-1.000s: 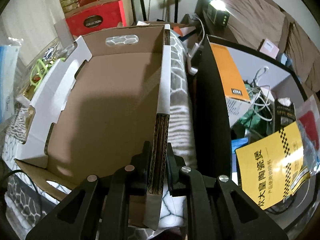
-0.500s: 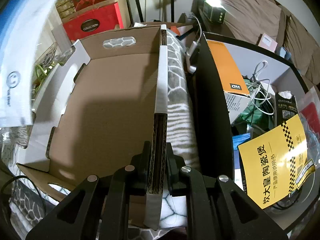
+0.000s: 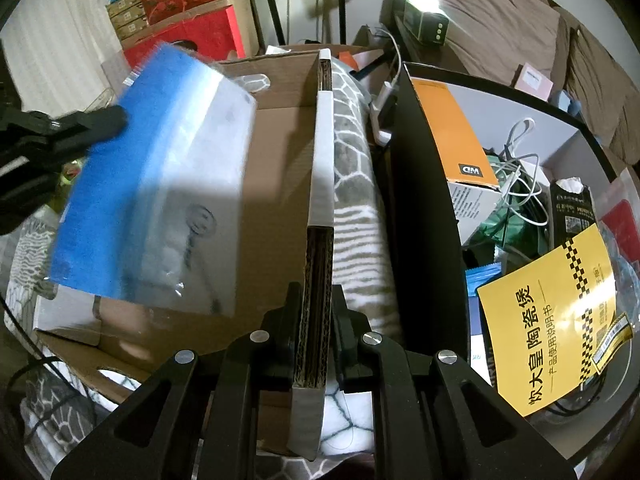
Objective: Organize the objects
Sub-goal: 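Grasp the blue-white mask packet with the left tool while the right tool holds the box wall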
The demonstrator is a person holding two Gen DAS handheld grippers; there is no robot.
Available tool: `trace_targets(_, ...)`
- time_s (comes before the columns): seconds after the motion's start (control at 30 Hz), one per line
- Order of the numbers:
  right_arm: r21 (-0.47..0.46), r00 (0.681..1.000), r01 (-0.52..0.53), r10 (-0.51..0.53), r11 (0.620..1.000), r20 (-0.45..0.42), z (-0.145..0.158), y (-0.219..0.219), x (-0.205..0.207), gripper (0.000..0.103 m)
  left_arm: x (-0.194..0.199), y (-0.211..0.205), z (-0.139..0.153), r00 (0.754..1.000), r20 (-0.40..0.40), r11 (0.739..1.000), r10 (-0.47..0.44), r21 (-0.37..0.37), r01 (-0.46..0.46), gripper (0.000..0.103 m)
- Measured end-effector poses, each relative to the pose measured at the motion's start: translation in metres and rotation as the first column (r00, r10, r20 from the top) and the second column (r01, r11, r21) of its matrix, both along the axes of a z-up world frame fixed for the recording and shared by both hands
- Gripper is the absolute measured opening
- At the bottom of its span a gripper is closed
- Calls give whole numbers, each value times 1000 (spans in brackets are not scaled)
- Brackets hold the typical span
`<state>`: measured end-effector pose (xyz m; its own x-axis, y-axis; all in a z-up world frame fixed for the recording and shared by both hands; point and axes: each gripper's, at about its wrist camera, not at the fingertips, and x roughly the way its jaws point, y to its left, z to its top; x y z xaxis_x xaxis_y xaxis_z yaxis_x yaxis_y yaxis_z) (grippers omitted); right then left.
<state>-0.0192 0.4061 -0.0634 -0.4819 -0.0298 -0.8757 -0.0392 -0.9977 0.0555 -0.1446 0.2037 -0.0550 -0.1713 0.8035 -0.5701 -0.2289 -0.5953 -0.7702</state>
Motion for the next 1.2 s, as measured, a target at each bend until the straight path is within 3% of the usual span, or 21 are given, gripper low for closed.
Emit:
trace_targets(0.17, -3, 1000, 2, -2, 1000, 0, 0, -1, 1, 13, 8, 15, -5, 1000, 16, 997, -11, -73, 12, 1)
trace_targets(0.37, -7, 1000, 1, -1, 1000, 0, 0, 0, 2, 13, 12, 17, -18, 998, 52, 990, 37, -136, -30, 1)
trace_targets(0.53, -5, 1000, 2, -2, 1000, 0, 0, 1, 2, 13, 18, 20, -15, 999, 39, 979, 36, -200, -28, 6)
trace_targets(0.63, -4, 1000, 2, -2, 1000, 0, -1, 1, 1, 13, 21, 21, -14, 999, 18, 969, 35, -243, -30, 3)
trace_targets(0.9, -4, 1000, 6, -6, 1000, 0, -2, 1, 1, 13, 30, 11, -17, 979, 4, 960, 202, -200, -197, 1)
trace_targets(1.07, -2, 1000, 7, -7, 1000, 3, -1, 1, 0, 13, 30, 25, -28, 974, 51, 952, 222, -229, -205, 2)
trace_targets(1.2, -10, 1000, 7, -7, 1000, 0, 0, 1, 0, 13, 31, 30, -27, 976, 52, 949, 213, -250, -193, 28)
